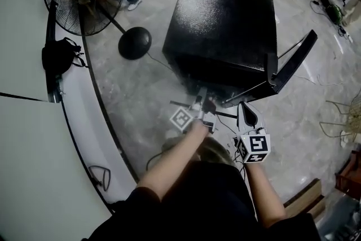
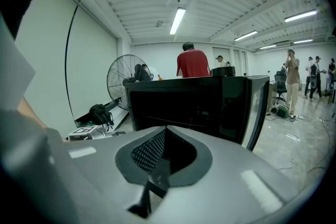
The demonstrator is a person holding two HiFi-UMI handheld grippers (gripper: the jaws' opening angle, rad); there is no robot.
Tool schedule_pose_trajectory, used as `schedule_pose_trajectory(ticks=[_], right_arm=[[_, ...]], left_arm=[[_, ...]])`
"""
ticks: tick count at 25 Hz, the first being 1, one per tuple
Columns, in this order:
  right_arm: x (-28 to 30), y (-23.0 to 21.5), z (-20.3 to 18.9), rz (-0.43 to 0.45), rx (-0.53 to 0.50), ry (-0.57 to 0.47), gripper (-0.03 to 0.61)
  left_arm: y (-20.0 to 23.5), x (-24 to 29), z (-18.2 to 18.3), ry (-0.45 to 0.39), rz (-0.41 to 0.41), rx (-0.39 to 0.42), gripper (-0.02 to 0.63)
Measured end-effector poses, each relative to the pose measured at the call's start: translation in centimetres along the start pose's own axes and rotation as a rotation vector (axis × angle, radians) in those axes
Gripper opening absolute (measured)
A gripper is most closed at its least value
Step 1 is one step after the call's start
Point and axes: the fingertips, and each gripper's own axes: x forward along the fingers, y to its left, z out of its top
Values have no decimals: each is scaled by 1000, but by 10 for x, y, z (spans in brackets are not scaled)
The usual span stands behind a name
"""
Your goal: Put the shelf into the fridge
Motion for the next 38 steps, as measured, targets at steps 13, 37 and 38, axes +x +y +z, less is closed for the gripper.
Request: schedule_pose_trajectory(ticks=[13,37,38], right_arm=[[5,-4,-14,7,21,17,0],[19,-7,-15,-120,118,-14,0],[20,-7,-15,-122,121,-18,0]], left_arm=[[14,18,-1,-11,5,49,15],[18,29,2,-12,25,59,15],[18,31,2,-10,23,58,15]])
